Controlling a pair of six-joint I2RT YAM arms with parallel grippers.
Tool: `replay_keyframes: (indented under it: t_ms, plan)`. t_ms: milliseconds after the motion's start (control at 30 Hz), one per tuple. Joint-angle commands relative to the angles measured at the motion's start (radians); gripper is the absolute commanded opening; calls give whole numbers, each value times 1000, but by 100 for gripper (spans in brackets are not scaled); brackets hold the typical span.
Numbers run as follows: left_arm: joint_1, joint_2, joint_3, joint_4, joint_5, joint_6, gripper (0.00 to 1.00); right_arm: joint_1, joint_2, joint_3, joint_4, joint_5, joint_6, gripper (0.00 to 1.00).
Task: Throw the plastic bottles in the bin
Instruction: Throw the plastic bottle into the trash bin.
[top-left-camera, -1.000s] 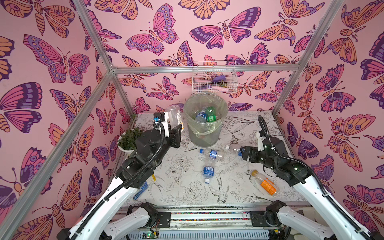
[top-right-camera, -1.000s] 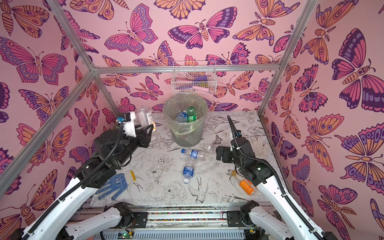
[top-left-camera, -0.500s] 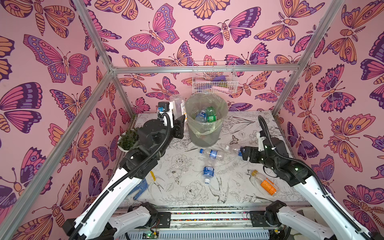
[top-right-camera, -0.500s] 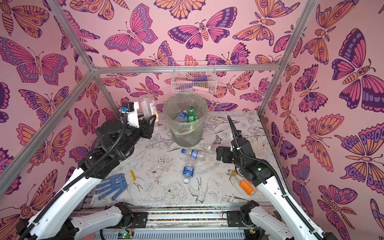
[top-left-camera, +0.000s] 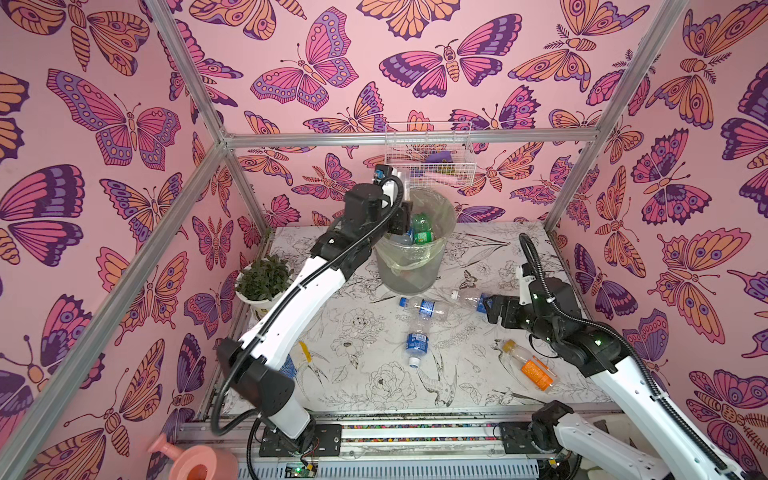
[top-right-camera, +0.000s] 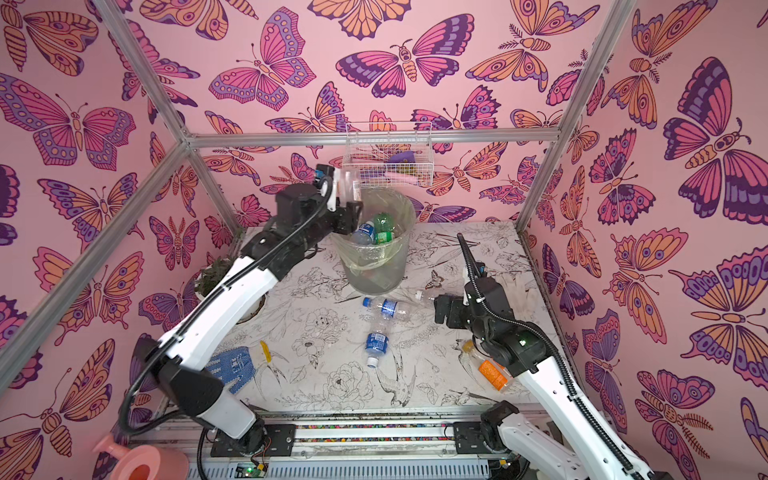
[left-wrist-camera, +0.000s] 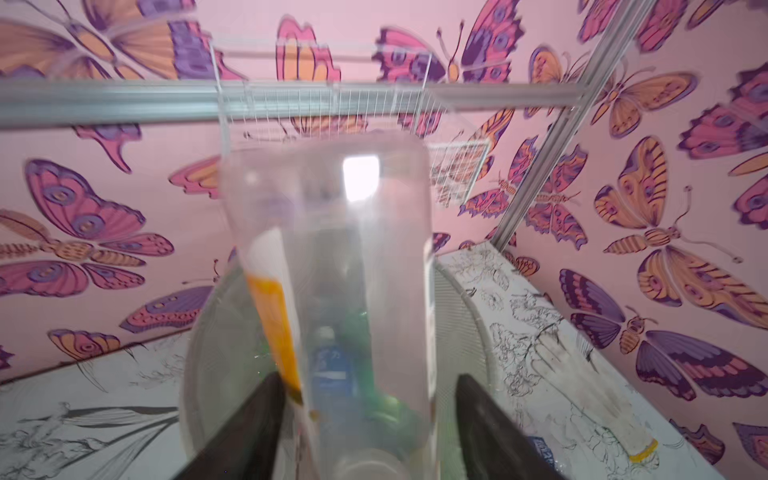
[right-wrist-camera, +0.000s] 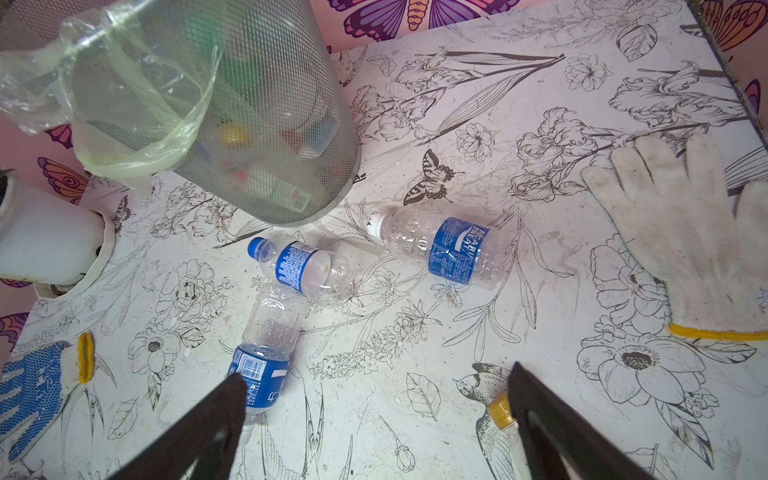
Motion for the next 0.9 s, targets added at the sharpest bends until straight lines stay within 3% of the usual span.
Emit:
replay_keyframes:
  t_ms: [0,367,867]
  plan:
    - [15,55,106,-195,34,-51,98,-7,-25,14,-38,16,-3,99]
    - [-39,-201,36,-126,-29,-11,98,-9,-10,-3,-17,2,1,99]
    - [-62,-381,-138,-63,-29,-28,98,-9,2,5,-39,3,16,99]
